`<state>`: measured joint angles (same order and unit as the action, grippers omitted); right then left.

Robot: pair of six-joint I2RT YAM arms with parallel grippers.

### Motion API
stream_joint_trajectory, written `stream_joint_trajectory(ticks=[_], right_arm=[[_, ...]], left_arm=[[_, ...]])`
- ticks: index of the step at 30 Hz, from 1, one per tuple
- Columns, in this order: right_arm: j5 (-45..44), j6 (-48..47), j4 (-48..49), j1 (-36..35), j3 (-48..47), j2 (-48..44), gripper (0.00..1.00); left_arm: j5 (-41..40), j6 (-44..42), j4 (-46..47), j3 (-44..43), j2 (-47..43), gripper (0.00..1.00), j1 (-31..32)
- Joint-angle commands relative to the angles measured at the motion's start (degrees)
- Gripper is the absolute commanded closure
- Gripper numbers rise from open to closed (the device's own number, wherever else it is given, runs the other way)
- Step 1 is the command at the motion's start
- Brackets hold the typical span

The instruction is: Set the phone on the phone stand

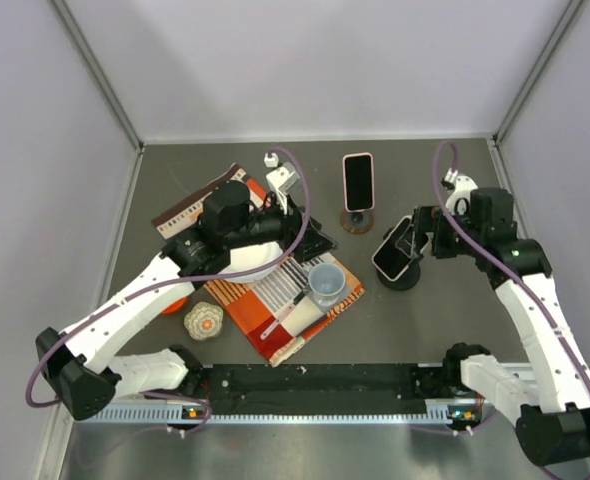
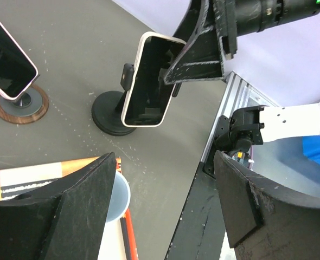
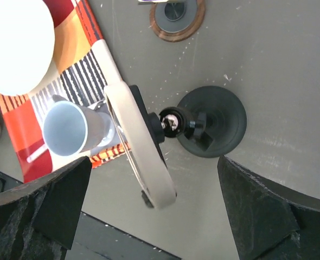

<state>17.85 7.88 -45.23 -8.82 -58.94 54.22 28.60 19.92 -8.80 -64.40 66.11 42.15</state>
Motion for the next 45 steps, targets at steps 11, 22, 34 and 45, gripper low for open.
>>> stream_joint_trajectory(ticks=[11,22,34,45], right_arm=[[-34.7,37.4,-17.0,-16.7,-14.8,-2.8,0.01],[-64.6,74.2,-42.5,-35.3,-30.8,18.6,0.01],[-65.0,80.6,-47.4,-37.3,-32.2,24.0,0.01],[-60.6,62.9,-45.7,-39.3,-31.5,17.3,0.01]], left_arm=[[-5.3,-9.7,-16.7,-10.7,-3.1,0.21,0.0],[-6.4,-11.7,-18.6,-10.1,-4.4,0.21,-0.1],[-10.0,-13.9,-17.3,-5.0,-5.2,0.21,-0.1],[-9.6,-13.4,-17.0,-4.0,-5.5,0.21,-0.2]])
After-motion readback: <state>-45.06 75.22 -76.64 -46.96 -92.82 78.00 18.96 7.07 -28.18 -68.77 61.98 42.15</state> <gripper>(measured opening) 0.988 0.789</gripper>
